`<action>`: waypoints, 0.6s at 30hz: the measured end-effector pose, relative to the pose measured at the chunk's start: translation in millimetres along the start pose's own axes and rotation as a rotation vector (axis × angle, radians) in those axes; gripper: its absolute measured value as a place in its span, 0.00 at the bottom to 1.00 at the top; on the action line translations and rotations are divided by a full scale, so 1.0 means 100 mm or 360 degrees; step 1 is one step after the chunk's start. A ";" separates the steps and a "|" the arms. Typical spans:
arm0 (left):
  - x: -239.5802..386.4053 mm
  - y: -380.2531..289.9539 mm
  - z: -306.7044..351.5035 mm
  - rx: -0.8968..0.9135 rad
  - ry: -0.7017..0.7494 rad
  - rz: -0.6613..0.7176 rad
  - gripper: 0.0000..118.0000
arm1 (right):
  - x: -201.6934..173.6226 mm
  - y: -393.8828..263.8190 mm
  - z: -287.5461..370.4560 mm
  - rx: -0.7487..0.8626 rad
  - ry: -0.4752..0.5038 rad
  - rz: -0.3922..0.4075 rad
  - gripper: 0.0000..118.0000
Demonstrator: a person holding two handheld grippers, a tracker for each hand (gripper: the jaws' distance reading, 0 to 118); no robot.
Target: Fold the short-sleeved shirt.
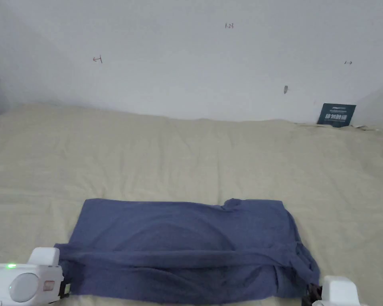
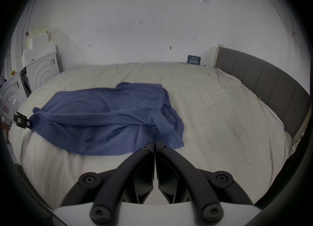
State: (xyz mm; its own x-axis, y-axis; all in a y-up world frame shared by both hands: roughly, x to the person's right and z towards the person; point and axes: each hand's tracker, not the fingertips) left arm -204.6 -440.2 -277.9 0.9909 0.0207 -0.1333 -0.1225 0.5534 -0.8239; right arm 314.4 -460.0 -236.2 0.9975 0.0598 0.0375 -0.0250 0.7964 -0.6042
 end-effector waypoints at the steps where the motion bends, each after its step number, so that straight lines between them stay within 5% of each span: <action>1: -0.04 0.01 0.01 0.0011 -0.0009 0.0026 0.00 | 0.05 0.03 -0.10 -0.0019 -0.0006 0.0003 0.16; 3: -0.09 0.01 0.05 0.0033 -0.0024 0.0056 0.00 | 0.14 0.07 -0.29 -0.0070 -0.0005 -0.0016 0.37; 8: -0.15 0.01 -0.13 0.0037 -0.0025 0.0026 0.00 | 0.26 0.17 -0.79 -0.0279 0.0068 -0.0079 0.46; 11: -0.21 0.03 -0.17 0.0025 -0.0028 0.0022 0.00 | 0.29 0.20 -1.00 -0.0372 0.0111 -0.0163 0.60; 13: -0.18 0.01 -0.20 0.0020 -0.0028 0.0027 0.00 | 0.29 0.23 -1.12 -0.0450 0.0157 -0.0203 0.62; 18: -0.19 -0.01 -0.24 0.0013 -0.0027 0.0032 0.00 | 0.16 0.20 -1.25 -0.0482 0.0120 -0.0076 0.59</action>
State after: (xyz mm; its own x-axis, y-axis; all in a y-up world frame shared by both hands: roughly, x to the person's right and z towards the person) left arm -224.6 -460.8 -288.0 0.9890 0.0460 -0.1405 -0.1420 0.5596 -0.8165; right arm 338.4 -518.4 -347.8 0.9994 -0.0273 0.0191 0.0314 0.5810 -0.8133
